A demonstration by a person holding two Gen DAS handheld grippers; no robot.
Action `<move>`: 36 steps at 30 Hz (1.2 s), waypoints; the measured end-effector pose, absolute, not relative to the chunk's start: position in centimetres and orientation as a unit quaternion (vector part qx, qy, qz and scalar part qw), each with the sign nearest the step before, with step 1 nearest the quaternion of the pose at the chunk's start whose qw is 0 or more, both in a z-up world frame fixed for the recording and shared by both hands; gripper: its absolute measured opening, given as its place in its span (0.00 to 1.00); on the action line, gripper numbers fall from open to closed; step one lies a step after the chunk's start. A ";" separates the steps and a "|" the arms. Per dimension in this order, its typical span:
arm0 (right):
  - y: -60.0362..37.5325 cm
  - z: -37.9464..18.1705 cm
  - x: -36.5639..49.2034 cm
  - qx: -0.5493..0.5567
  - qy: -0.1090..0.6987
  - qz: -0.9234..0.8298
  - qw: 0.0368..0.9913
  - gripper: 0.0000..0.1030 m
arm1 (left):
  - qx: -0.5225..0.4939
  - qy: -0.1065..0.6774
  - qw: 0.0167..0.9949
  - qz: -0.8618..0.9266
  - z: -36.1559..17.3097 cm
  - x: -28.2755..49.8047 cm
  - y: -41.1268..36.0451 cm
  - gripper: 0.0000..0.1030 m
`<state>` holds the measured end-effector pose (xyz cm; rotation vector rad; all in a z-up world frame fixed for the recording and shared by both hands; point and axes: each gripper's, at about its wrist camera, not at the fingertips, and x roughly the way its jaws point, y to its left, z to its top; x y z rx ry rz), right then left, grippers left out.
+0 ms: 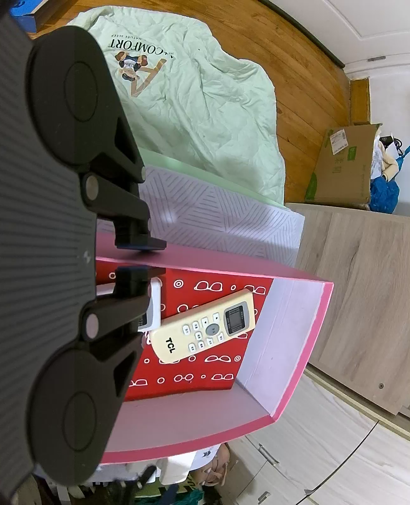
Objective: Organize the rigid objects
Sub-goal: 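Grasp the cream rectangular case on the table with the right gripper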
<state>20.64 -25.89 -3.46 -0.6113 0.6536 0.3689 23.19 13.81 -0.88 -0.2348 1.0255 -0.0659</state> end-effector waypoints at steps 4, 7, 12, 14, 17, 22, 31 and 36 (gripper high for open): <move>-24.3 -5.2 21.1 -0.353 0.296 0.168 0.871 0.59 | -0.112 0.489 0.864 -0.031 -0.9 23.2 13.8 0.08; -23.5 -6.0 21.7 -0.391 0.287 0.160 0.860 0.62 | -0.112 0.489 0.864 -0.032 -0.9 23.2 13.8 0.08; -23.1 -6.4 22.6 -0.397 0.264 0.146 0.867 0.69 | -0.114 0.489 0.864 -0.032 -0.9 23.2 13.9 0.08; -23.0 -6.4 22.7 -0.399 0.258 0.140 0.869 0.64 | -0.113 0.489 0.864 -0.034 -0.9 23.2 13.9 0.08; -22.5 -6.4 22.6 -0.402 0.268 0.151 0.863 0.45 | -0.114 0.489 0.864 -0.035 -0.9 23.2 13.9 0.08; -21.6 -6.3 21.6 -0.435 0.257 0.144 0.851 0.30 | -0.118 0.489 0.863 -0.037 -0.8 23.0 14.2 0.08; -21.3 -2.7 19.5 -0.418 0.223 0.122 0.872 0.18 | -0.118 0.489 0.863 -0.037 -0.9 23.0 14.1 0.08; -21.2 -1.2 18.1 -0.397 0.215 0.152 0.879 0.17 | -0.119 0.489 0.863 -0.037 -0.9 22.9 14.3 0.08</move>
